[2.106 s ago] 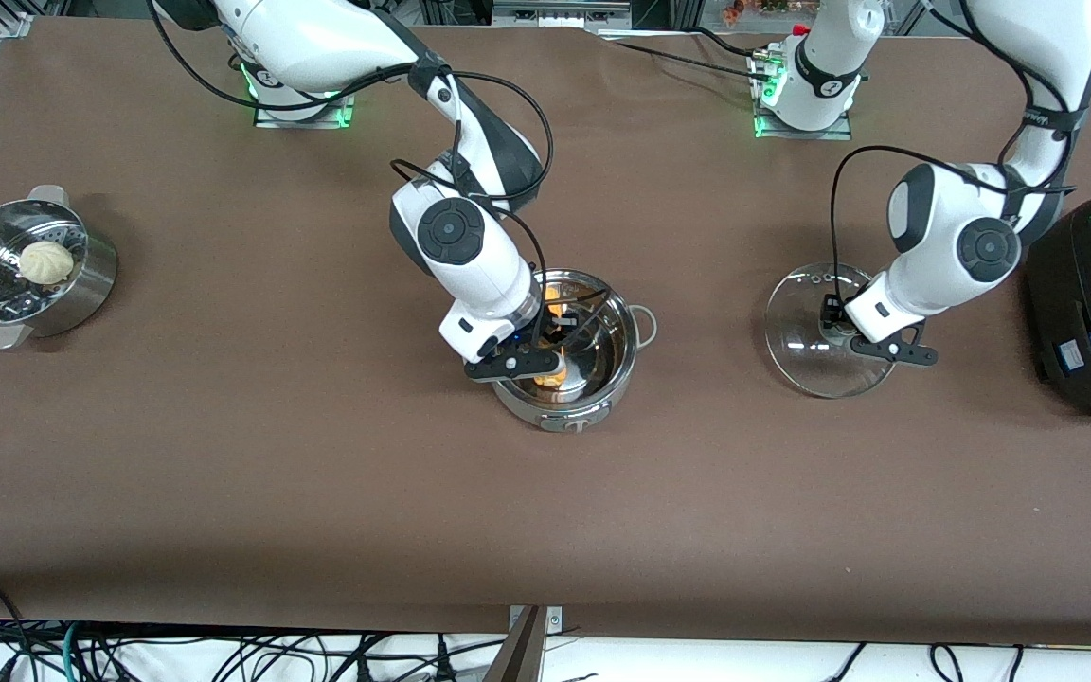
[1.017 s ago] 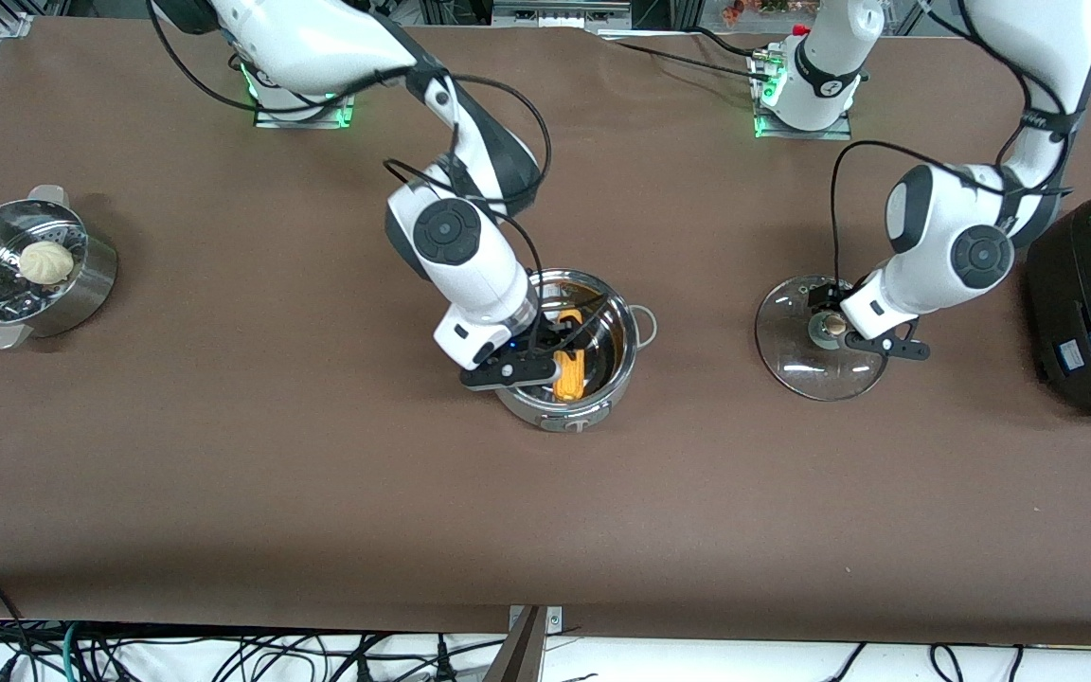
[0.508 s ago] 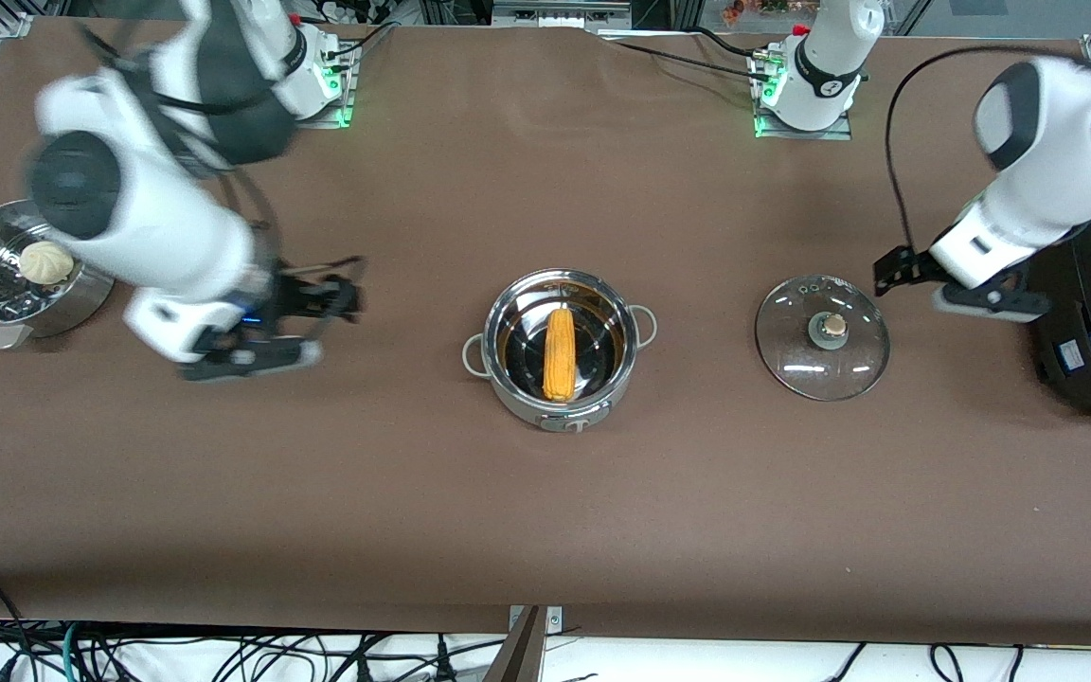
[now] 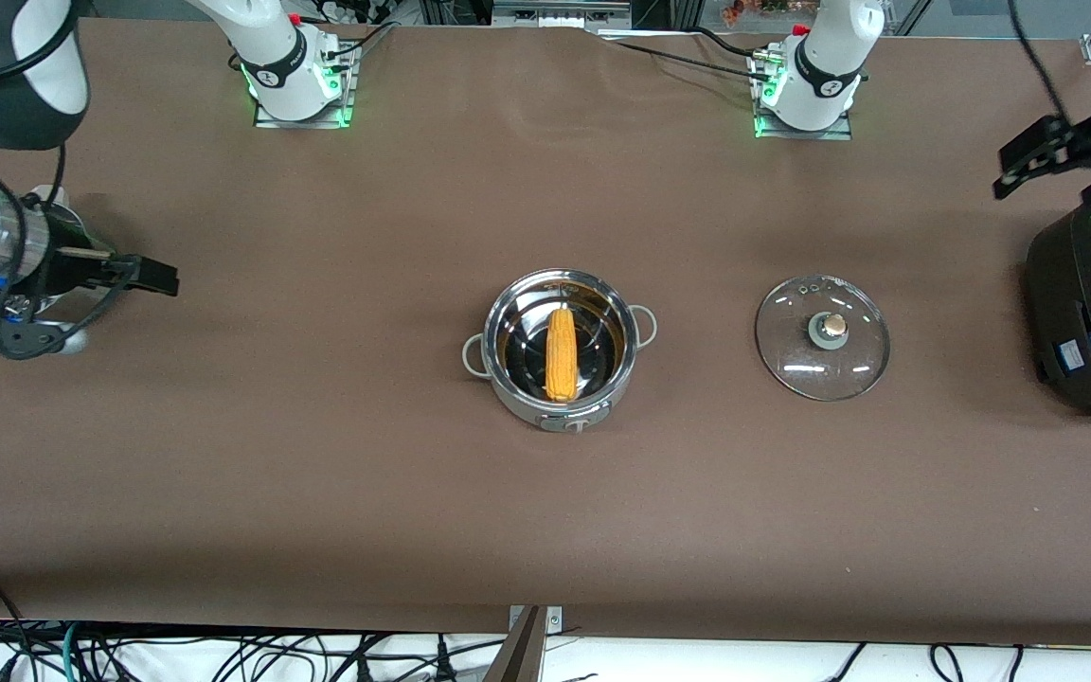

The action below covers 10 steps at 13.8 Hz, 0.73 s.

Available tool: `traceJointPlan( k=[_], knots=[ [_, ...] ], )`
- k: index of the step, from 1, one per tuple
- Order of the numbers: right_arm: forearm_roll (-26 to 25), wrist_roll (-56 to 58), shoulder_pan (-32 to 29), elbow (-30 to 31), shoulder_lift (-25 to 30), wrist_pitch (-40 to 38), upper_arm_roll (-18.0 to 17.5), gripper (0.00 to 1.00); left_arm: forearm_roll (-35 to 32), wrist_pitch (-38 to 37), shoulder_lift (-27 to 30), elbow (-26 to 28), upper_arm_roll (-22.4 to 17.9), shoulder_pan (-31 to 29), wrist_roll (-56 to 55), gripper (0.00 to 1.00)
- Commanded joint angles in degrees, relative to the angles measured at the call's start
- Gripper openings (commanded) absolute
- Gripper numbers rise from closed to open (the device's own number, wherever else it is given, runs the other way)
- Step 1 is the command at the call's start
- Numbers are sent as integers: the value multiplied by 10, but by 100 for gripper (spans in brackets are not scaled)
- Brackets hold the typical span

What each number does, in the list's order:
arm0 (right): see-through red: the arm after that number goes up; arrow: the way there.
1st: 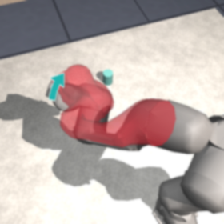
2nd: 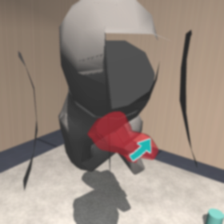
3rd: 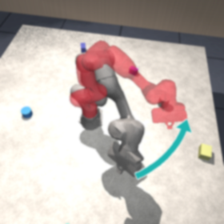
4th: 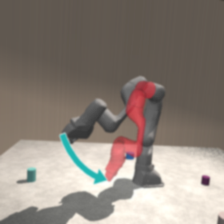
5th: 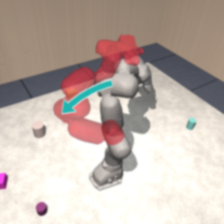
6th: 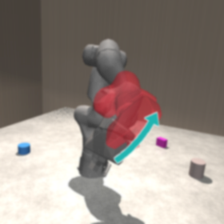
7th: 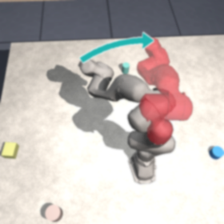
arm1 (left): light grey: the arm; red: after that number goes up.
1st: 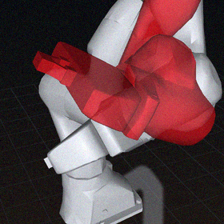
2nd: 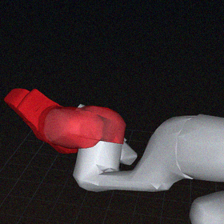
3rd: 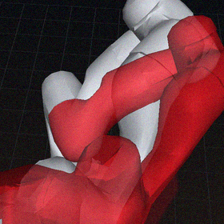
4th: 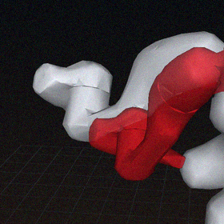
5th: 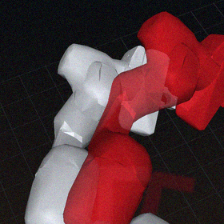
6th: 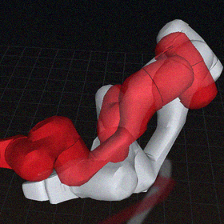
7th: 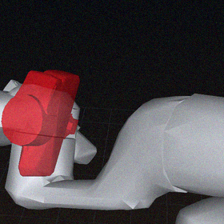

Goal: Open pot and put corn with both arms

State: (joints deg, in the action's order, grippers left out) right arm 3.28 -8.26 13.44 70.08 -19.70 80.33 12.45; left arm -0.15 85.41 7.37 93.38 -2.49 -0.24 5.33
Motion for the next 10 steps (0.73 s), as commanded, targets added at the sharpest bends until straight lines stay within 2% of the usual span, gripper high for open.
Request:
traceJointPlan(
  k=[1,2,3,6,8,10],
  knots=[
    [-5,-24,-93,99,83,80,-87,100,-3,-50,-63,-84,3,-6,-74,100],
    [-8,-44,-112,144,113,122,-106,100,-3,-50,-64,-84,3,-6,-92,100],
    [-8,-65,-115,177,138,134,-108,100,-3,-50,-64,-84,3,-6,-94,100],
    [2,-63,-115,230,202,120,-108,100,-6,-50,-68,-85,-5,17,-95,100],
    [-4,-57,-114,236,198,109,-109,100,-6,-50,-69,-85,-10,27,-95,100],
    [-9,3,-119,237,185,104,-108,100,-4,-50,-68,-85,-9,24,-96,100]
  ],
)
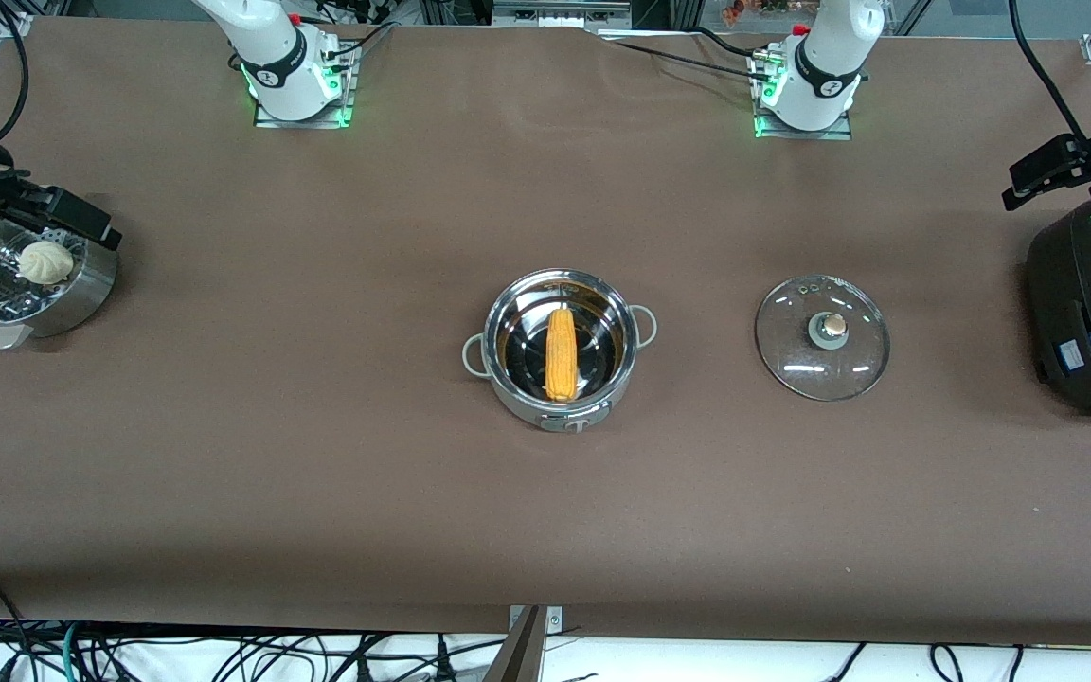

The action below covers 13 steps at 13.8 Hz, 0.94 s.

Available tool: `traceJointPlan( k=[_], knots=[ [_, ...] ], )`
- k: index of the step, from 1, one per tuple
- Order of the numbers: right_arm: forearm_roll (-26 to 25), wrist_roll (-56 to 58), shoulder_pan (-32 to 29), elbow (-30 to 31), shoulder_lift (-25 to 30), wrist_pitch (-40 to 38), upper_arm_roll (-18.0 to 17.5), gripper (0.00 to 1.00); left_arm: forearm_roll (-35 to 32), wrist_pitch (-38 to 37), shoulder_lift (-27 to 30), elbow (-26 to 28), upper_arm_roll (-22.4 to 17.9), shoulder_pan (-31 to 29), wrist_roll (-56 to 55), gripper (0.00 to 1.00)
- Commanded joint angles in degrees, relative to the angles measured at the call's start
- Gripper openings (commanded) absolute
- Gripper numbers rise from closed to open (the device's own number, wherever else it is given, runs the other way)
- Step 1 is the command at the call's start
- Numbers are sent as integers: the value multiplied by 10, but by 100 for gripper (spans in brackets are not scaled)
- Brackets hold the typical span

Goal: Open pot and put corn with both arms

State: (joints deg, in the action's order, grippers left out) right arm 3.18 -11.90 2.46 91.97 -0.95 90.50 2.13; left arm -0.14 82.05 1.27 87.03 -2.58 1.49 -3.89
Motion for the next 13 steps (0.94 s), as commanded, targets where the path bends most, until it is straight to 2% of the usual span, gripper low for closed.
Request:
traceJointPlan(
  k=[1,3,5,8,10,13],
  knots=[
    [-7,47,-17,18,-3,3,-5,100,-3,-16,-7,-21,-8,2,-2,100],
    [-8,45,-13,23,-1,6,-5,100,-3,-16,-7,-21,-8,1,-2,100],
    [-14,47,-4,0,-31,1,-5,100,-6,-18,-14,-19,-7,4,0,100],
    [-29,50,-4,-7,-39,5,-5,100,1,-23,-11,-12,-1,9,4,100],
    [-29,50,-4,-7,-39,5,-5,100,2,-20,-8,-6,28,4,-2,100],
    [-29,49,-4,-7,-40,6,-5,100,3,-17,-6,-3,29,2,-2,100]
  ],
)
